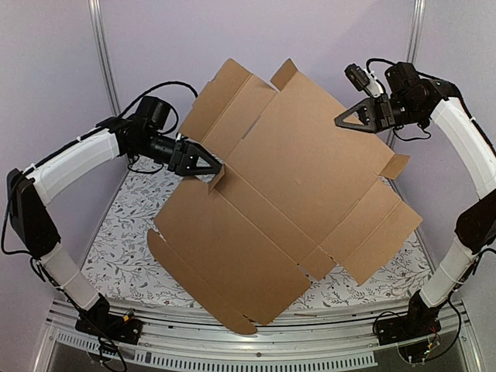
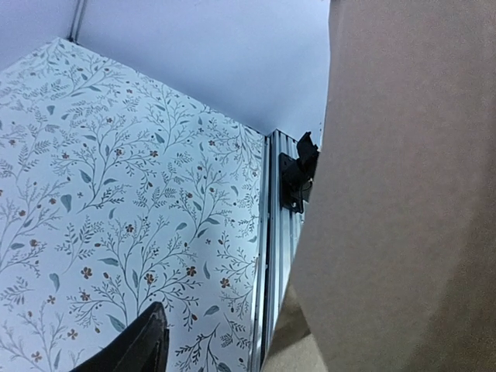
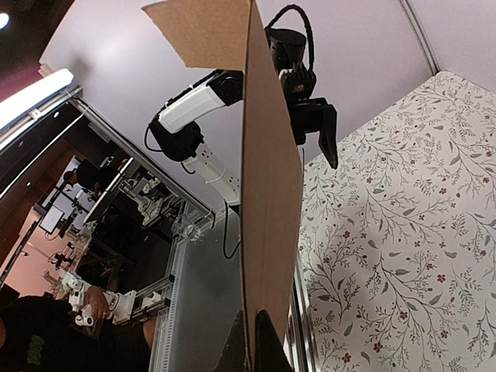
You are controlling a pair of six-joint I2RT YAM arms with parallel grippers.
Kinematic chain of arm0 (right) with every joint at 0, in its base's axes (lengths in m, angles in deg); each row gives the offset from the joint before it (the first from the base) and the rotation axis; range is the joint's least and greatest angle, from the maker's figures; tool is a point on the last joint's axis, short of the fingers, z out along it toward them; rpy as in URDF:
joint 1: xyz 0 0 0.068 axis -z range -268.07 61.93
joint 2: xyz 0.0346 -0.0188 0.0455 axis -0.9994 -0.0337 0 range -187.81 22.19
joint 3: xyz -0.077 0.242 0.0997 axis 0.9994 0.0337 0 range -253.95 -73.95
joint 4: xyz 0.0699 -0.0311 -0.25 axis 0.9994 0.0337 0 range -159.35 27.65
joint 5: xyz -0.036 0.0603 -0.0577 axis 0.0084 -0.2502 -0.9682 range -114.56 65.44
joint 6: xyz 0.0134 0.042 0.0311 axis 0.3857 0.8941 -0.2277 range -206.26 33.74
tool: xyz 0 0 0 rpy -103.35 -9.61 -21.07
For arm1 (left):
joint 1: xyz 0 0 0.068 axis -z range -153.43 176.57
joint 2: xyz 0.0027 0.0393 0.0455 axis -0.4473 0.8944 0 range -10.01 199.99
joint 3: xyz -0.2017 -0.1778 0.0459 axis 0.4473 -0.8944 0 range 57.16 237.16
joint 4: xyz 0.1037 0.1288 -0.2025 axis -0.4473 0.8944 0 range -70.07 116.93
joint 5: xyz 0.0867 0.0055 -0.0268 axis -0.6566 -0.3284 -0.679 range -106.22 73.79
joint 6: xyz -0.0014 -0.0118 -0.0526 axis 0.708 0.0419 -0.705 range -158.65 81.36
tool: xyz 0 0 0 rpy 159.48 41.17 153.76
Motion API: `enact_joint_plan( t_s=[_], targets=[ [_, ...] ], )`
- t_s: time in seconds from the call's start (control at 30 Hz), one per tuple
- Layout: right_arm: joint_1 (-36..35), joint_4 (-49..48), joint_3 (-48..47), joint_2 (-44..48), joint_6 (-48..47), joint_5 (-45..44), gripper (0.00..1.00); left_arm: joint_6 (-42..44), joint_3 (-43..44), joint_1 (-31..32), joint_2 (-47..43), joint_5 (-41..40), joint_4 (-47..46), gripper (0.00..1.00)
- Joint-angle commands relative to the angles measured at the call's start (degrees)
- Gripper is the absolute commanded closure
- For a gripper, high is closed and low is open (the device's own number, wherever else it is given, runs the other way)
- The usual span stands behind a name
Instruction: Fold the paper box
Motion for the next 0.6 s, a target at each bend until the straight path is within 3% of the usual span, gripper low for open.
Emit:
enact_joint_plan(
  t_s=[0.0,0.07,0.2,0.57],
  targets=[
    [0.36,-3.93,-0.93,0.93,0.86,7.44,1.0,0.9,-1.98,1.38,0.83,0.96,-0.74,0.32],
    [0.35,-4.01,-0.73,1.04,0.74,7.68,1.0,0.57,-1.54,1.45,1.44,2.48,-0.76,0.35],
    [0.58,-4.12,-0.8,1.22,0.2,9.94,1.0,0.5,-2.25,1.31,1.42,4.61,-1.98,0.31],
    [1.86,-4.19,-0.01,2.25,-0.34,11.84,1.0,-8.64,-10.5,-0.95,-3.3,9.07,-17.61,0.32]
  ],
)
